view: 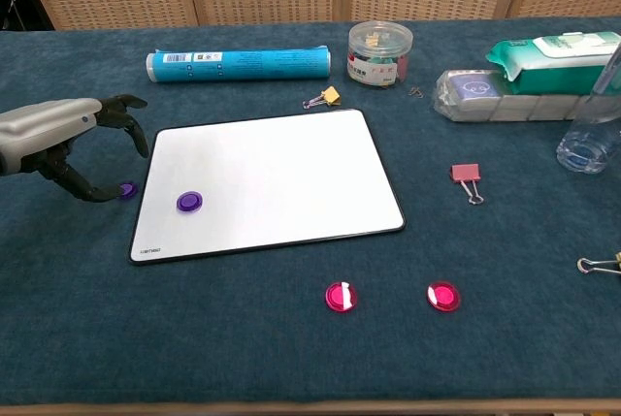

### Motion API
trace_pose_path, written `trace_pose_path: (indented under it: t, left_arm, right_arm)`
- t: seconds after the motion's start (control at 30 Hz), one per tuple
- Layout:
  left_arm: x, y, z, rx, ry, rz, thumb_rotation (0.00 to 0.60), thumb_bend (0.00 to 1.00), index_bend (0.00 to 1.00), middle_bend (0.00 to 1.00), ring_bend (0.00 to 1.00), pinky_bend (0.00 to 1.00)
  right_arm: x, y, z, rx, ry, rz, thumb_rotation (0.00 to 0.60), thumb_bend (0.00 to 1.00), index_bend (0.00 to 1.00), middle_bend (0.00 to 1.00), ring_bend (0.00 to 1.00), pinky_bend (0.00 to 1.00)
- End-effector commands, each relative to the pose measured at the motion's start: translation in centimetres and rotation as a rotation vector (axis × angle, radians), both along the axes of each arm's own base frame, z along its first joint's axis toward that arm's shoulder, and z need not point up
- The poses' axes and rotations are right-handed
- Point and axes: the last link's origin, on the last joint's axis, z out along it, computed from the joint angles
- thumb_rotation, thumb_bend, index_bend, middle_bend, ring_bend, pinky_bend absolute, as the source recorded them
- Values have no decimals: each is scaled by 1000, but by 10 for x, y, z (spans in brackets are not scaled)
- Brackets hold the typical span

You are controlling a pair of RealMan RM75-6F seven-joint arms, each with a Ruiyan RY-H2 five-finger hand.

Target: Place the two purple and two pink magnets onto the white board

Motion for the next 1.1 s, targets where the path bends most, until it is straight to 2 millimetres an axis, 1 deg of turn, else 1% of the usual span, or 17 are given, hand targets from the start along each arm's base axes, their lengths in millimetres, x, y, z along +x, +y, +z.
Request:
trace_pose_path:
  t: [0.03,0.7,1.0,1.1]
  left_arm:
    - [-8,1,1,-4,7,26,600,310,393,0,0,0]
    - [-11,3,-14,-18,29,41,600,314,405,0,0,0]
    - [-9,2,-19,-29,24,40,600,336,406,0,0,0]
    - [-10,2,-20,-30,25,45,600,339,424,0,0,0]
  right_arm:
    - [0,0,-1,2,1,0,600,0,0,0,0,0]
    - [-2,-1,0,5,-7,-11,600,0,0,0,0,0]
    - [-3,-1,-1,11,-8,-11,600,0,0,0,0,0]
    - [-3,-1,-1,10,-9,-12,600,0,0,0,0,0]
